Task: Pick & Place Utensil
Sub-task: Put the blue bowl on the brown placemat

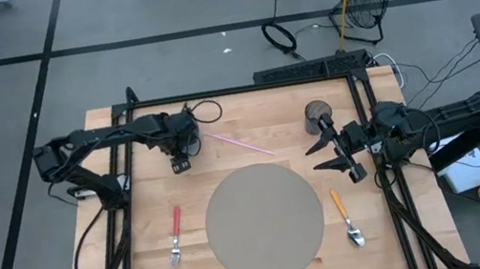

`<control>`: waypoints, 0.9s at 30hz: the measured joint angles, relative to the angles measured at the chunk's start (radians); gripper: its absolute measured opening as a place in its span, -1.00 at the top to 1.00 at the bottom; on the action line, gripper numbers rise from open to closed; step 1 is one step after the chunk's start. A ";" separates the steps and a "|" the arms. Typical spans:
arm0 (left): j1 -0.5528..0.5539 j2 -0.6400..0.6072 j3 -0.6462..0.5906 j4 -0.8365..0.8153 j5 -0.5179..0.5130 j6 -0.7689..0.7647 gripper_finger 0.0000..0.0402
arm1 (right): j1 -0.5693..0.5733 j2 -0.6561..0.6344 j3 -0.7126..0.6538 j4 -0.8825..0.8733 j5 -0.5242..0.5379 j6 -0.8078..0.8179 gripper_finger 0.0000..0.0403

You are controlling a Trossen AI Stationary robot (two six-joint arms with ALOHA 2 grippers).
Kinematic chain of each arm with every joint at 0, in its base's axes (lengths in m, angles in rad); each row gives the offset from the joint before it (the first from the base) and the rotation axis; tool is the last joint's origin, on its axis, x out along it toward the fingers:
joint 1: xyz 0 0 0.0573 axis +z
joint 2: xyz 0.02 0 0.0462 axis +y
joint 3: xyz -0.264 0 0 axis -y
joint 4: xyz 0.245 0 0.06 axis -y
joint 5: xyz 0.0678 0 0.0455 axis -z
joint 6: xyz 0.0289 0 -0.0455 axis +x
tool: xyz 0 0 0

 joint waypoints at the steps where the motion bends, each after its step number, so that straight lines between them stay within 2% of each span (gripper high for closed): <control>1: 0.000 0.000 0.000 -0.001 -0.005 0.000 -0.17 | 0.000 0.000 0.000 0.000 0.000 0.000 0.10; 4: 0.000 -0.002 0.000 0.002 -0.009 0.007 -0.01 | 0.000 0.000 0.000 0.000 0.000 0.000 0.10; 16: 0.000 -0.002 0.000 0.001 -0.013 0.030 0.92 | 0.000 0.000 0.000 0.008 0.000 0.000 0.10; 27: -0.002 -0.002 0.000 -0.002 -0.022 0.035 0.96 | 0.000 0.000 0.000 0.008 0.000 0.000 0.10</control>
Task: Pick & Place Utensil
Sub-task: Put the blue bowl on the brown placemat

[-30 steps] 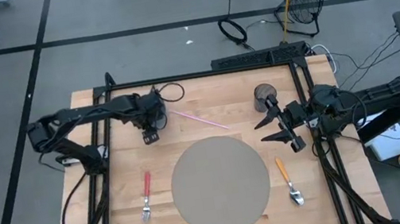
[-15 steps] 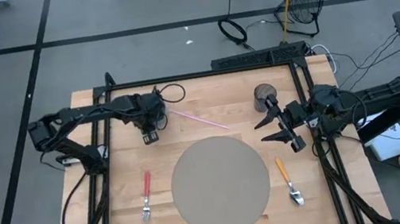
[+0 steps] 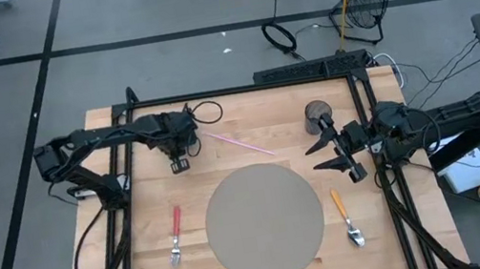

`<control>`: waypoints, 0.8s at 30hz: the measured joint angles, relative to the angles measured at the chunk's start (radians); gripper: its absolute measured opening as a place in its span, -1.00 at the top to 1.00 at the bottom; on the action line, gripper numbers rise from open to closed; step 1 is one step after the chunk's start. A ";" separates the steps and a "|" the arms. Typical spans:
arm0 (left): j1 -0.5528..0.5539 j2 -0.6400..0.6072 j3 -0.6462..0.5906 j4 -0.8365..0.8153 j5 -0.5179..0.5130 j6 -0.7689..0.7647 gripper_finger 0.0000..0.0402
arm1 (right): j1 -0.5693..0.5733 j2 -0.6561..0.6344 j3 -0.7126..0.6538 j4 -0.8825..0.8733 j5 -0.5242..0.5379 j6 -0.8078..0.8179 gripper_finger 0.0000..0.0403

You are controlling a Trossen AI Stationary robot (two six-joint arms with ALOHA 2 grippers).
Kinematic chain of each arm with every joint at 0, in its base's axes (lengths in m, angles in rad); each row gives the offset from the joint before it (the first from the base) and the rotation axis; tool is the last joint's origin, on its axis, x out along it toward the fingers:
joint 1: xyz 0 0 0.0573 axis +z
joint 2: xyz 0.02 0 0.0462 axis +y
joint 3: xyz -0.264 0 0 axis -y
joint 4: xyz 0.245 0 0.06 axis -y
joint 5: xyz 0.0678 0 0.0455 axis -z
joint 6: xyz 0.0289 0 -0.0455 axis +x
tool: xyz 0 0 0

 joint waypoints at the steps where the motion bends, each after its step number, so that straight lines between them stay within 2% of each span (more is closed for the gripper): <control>1: 0.000 0.000 0.000 0.000 -0.002 0.000 0.95 | 0.000 0.000 0.000 0.000 0.000 0.000 0.10; 11: -0.067 -0.005 0.000 -0.035 -0.069 0.007 0.98 | 0.000 0.000 0.000 0.000 0.000 -0.002 0.10; 18: -0.180 -0.005 0.010 -0.043 -0.070 0.002 0.98 | 0.000 0.000 0.000 0.000 0.005 -0.008 0.10; 24: -0.288 -0.005 0.096 -0.069 -0.069 -0.013 0.98 | 0.000 0.000 0.000 0.000 0.007 -0.011 0.10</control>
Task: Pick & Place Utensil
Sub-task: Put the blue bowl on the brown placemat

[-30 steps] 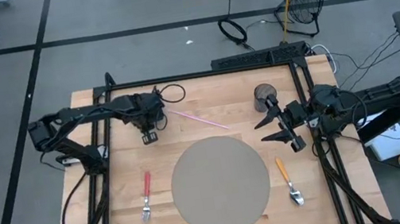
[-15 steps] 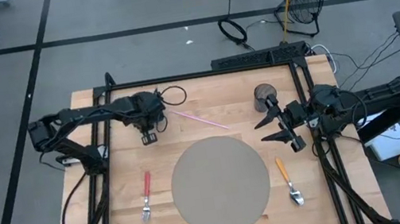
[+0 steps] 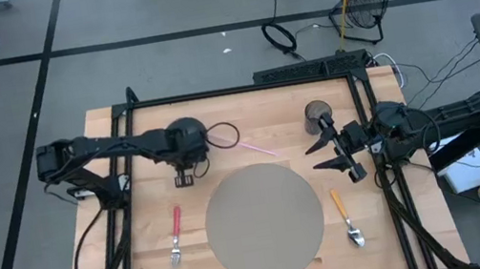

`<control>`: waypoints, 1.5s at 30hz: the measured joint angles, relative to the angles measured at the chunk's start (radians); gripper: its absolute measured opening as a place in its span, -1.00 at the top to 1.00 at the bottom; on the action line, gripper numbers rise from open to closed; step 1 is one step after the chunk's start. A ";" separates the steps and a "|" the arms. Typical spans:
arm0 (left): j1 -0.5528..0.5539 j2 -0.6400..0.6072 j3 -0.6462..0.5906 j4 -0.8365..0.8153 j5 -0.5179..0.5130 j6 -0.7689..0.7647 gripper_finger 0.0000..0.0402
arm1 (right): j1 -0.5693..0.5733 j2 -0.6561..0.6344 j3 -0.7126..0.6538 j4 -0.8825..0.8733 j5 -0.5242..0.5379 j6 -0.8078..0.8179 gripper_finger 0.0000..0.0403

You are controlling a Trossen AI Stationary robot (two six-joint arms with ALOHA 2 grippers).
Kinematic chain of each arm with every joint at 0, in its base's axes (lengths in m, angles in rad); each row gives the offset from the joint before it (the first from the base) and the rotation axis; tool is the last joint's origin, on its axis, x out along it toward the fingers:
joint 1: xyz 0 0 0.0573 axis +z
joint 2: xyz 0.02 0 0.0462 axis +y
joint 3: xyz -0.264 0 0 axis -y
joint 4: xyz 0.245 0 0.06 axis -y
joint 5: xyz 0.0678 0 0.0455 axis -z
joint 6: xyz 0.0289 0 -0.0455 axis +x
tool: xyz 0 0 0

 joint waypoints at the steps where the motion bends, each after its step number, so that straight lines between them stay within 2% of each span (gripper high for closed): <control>1: -0.017 0.000 0.019 -0.007 0.005 0.000 0.98 | 0.000 0.000 0.000 0.000 0.000 0.000 0.10; 12: -0.230 0.000 0.186 -0.018 0.087 -0.042 0.98 | 0.000 0.000 0.000 0.000 0.001 0.010 0.10; 21: -0.420 0.000 0.188 0.129 0.113 -0.122 0.98 | 0.000 0.000 0.000 0.000 0.001 0.004 0.10; 29: -0.554 0.011 0.188 0.343 0.164 -0.143 0.98 | 0.000 0.000 0.000 0.000 0.001 0.001 0.10; 38: -0.601 0.116 0.188 0.450 0.171 -0.154 0.98 | 0.000 0.000 0.000 0.000 0.001 0.000 0.10; 42: -0.586 0.186 0.228 0.437 0.192 -0.174 0.99 | 0.000 0.000 0.000 0.000 0.000 0.000 0.10; 45: -0.585 0.252 0.292 0.368 0.190 -0.173 0.98 | 0.000 0.000 0.000 0.000 -0.001 0.003 0.10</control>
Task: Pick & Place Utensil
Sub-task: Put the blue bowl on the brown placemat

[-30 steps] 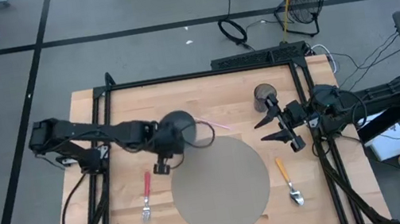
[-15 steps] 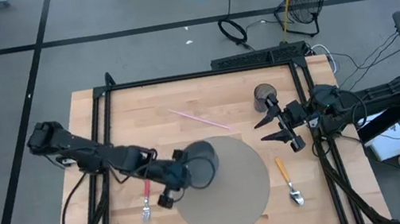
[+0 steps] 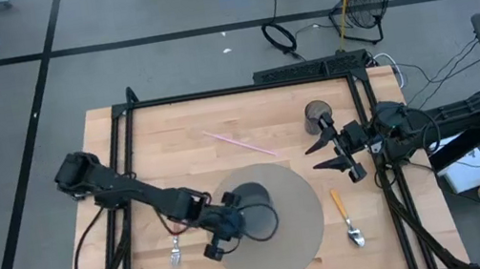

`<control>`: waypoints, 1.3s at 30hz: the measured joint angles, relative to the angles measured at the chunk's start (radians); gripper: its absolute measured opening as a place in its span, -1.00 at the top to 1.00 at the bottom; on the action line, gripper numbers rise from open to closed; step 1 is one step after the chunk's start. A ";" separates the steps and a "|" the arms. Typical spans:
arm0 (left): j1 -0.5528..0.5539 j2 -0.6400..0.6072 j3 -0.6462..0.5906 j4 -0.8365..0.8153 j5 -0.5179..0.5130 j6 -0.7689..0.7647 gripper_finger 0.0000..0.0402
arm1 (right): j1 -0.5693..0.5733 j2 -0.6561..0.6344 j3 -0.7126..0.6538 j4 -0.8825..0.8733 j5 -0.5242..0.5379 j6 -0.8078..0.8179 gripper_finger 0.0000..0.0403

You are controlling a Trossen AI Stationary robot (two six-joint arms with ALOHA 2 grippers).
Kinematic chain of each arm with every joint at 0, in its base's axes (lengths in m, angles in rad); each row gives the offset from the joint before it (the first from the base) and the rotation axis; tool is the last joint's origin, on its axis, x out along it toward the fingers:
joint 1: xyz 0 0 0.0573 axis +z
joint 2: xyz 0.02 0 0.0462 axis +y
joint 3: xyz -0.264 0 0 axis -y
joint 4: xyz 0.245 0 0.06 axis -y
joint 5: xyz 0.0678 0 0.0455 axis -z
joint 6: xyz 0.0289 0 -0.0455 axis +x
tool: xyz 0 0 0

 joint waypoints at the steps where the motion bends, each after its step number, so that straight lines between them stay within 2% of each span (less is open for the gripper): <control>1: -0.002 0.024 0.027 -0.025 0.000 0.002 0.98 | 0.000 0.000 0.000 0.000 0.000 0.000 0.10; 5: -0.020 0.109 0.136 -0.160 -0.016 0.011 0.98 | 0.000 0.000 0.000 0.000 0.000 0.003 0.10; 9: -0.042 0.151 0.192 -0.211 -0.025 0.021 0.98 | 0.000 0.000 0.000 -0.005 -0.001 0.007 0.10; 24: -0.063 0.170 0.191 -0.222 -0.021 -0.014 0.95 | 0.000 0.000 0.000 -0.011 -0.002 0.030 0.10; 36: -0.062 0.211 0.192 -0.192 0.055 -0.013 0.98 | 0.000 0.000 0.000 -0.015 -0.003 0.035 0.10; 39: -0.062 0.212 0.192 -0.198 0.051 -0.023 0.93 | 0.000 0.000 0.000 -0.015 -0.003 0.035 0.10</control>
